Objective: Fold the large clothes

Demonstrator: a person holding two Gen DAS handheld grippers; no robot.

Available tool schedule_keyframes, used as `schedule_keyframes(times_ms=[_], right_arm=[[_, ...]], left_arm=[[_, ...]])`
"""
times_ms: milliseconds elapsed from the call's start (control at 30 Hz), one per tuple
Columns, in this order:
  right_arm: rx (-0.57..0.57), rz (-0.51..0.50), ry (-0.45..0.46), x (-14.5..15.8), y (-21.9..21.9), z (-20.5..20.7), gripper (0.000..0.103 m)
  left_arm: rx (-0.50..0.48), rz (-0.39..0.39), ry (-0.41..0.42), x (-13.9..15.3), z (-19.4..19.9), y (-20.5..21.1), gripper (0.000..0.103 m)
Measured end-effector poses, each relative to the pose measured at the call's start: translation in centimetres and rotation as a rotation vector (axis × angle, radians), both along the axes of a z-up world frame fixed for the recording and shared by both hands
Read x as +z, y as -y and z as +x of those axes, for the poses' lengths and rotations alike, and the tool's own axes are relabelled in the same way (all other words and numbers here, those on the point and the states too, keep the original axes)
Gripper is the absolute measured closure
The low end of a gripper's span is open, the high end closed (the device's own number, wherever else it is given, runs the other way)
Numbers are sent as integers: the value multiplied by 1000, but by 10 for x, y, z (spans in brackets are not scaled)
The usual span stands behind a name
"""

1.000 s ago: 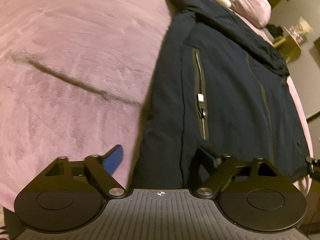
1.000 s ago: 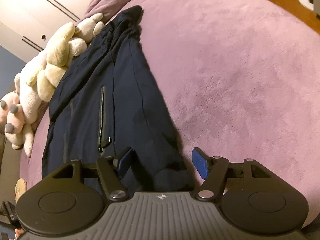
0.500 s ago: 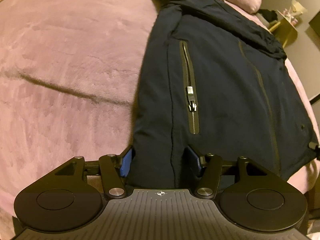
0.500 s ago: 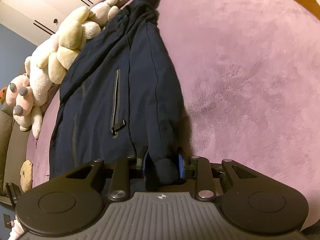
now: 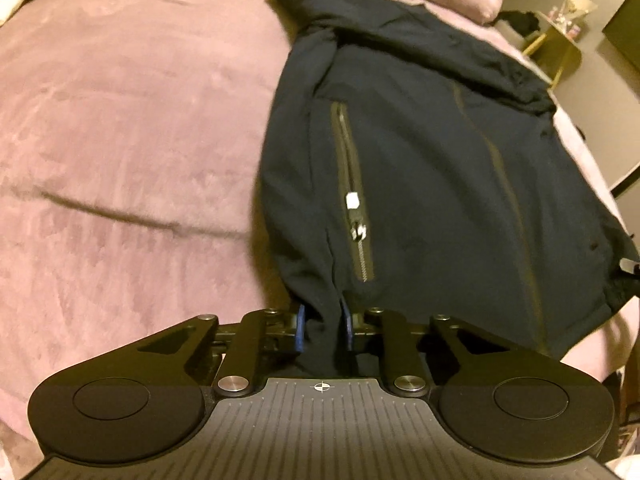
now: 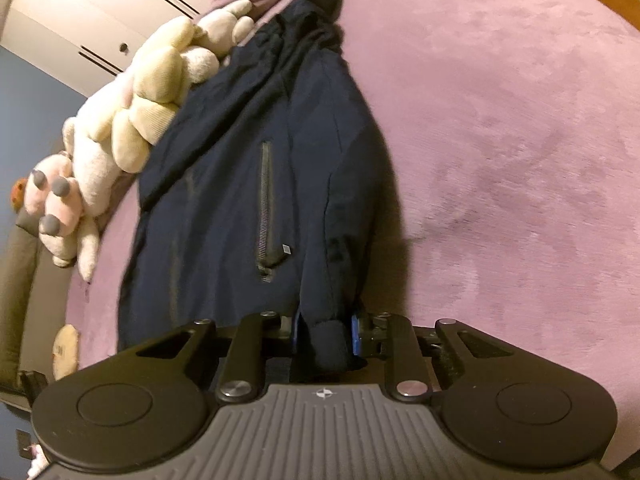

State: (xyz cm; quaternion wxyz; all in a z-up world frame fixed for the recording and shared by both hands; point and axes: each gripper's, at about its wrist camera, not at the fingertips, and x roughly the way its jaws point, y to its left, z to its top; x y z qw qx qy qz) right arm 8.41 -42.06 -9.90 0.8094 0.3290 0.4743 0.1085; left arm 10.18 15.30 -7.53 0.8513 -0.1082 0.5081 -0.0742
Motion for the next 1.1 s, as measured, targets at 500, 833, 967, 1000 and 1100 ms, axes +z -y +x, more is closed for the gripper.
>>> schedule_keyframes(times_ms=[500, 833, 967, 1000, 1100], right_arm=[[-143, 197, 169, 59, -2, 69, 82], [-370, 107, 56, 26, -5, 199, 82], [-350, 13, -29, -10, -17, 231, 81], [-342, -2, -27, -15, -19, 232, 81], [-306, -27, 4, -17, -22, 233, 80]], left_arm=[[264, -391, 198, 61, 93, -48, 85], [492, -364, 22, -6, 206, -47, 81], [511, -400, 4, -20, 213, -53, 80], [517, -433, 0, -21, 212, -58, 79], [536, -505, 14, -13, 199, -70, 72]])
